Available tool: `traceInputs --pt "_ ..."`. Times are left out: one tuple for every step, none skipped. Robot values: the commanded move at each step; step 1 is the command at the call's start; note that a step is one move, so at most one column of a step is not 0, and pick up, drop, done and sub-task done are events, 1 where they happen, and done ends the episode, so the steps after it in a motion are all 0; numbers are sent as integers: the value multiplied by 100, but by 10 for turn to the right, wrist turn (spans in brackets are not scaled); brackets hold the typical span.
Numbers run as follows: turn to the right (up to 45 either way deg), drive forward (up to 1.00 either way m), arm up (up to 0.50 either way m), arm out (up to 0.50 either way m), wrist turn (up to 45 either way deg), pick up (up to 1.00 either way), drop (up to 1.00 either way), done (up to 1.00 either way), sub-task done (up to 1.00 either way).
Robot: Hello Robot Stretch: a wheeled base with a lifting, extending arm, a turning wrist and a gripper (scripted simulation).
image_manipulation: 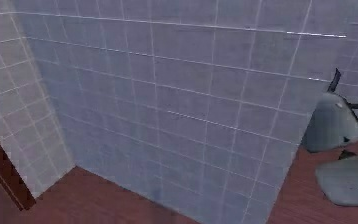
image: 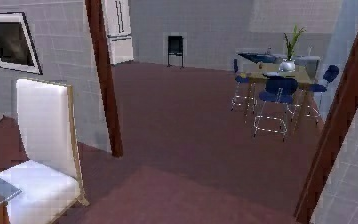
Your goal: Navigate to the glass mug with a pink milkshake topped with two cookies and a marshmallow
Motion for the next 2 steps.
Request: traceInputs --pt "30 0 0 0 0 0 0 0 0" --pt "0 100 0 0 0 0 0 0 0"
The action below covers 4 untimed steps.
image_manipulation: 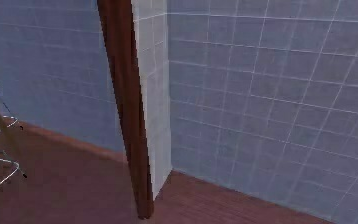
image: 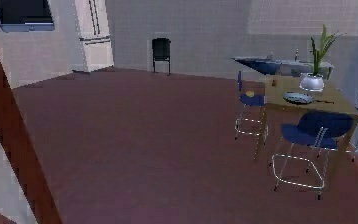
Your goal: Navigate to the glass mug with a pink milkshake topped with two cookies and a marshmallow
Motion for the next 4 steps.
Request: traceInputs --pt "0 100 0 0 0 0 0 0 0" --pt "0 100 0 0 0 0 0 0 0" --pt "30 0 0 0 0 0 0 0 0" --pt "0 30 0 0 0 0 0 0 0"
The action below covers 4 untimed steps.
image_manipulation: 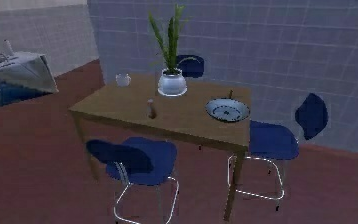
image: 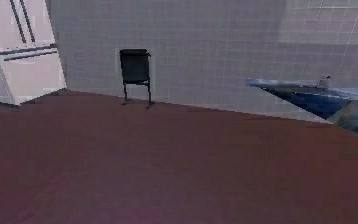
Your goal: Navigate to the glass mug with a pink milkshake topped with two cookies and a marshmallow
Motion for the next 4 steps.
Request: traceInputs --pt "150 0 0 0 0 0 0 0 0" --pt "0 85 0 0 0 0 0 0 0" --pt "180 0 0 0 0 0 0 0 0" --pt "0 100 0 0 0 0 0 0 0"
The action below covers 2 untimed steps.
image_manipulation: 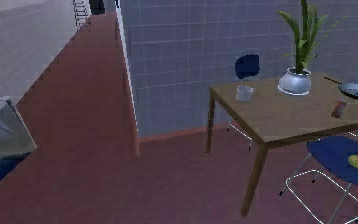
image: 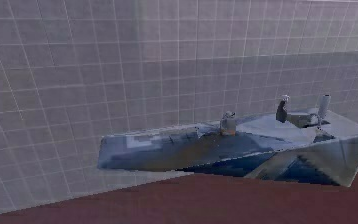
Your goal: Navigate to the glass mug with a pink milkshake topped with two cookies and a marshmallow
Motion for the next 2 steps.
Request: traceInputs --pt "30 0 0 0 0 0 0 0 0" --pt "0 35 0 0 0 0 0 0 0"
